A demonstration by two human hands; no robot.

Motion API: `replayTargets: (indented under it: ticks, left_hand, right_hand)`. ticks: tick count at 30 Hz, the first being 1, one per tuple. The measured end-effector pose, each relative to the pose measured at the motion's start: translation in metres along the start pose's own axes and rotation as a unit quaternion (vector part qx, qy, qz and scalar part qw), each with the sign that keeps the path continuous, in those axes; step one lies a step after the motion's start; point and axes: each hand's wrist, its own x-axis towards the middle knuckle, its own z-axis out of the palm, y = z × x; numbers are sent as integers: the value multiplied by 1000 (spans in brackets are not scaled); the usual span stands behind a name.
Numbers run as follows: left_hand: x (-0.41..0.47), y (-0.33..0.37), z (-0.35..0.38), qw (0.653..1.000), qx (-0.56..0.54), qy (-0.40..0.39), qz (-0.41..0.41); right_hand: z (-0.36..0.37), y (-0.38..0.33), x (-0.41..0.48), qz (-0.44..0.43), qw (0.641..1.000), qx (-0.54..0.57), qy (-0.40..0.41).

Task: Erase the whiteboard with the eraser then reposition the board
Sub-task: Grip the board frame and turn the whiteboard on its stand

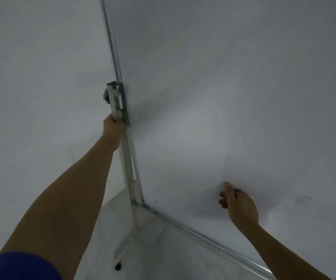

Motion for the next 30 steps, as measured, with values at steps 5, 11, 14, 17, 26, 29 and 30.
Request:
replayTargets:
  ticks: [5, 11, 14, 17, 26, 29, 30]
  left_hand:
    - [-24, 1, 5, 1000, 7, 7, 11]
    - [-85, -1, -9, 999, 6, 44, 10]
    - [-132, -6, -30, 997, 2, 73, -4]
    - [-191, -14, -55, 993, 10, 117, -3]
    - [-389, -33, -99, 979, 36, 202, -2]
    - [-450, -36, -111, 976, 41, 214, -4]
    - [-467, -37, -115, 975, 40, 216, -7]
  right_hand:
    - [-15, 13, -8, -5, 999, -36, 19]
    - [-40, 39, -38, -36, 998, -44, 3]
    - [-48, 51, -66, -69, 996, -49, -15]
    - [-61, 64, -105, -101, 993, -52, -38]
    - [-132, 129, -223, -165, 981, -51, -85]
    - [-155, 148, -261, -167, 978, -64, -103]
    - [-159, 153, -270, -172, 978, -56, -105]
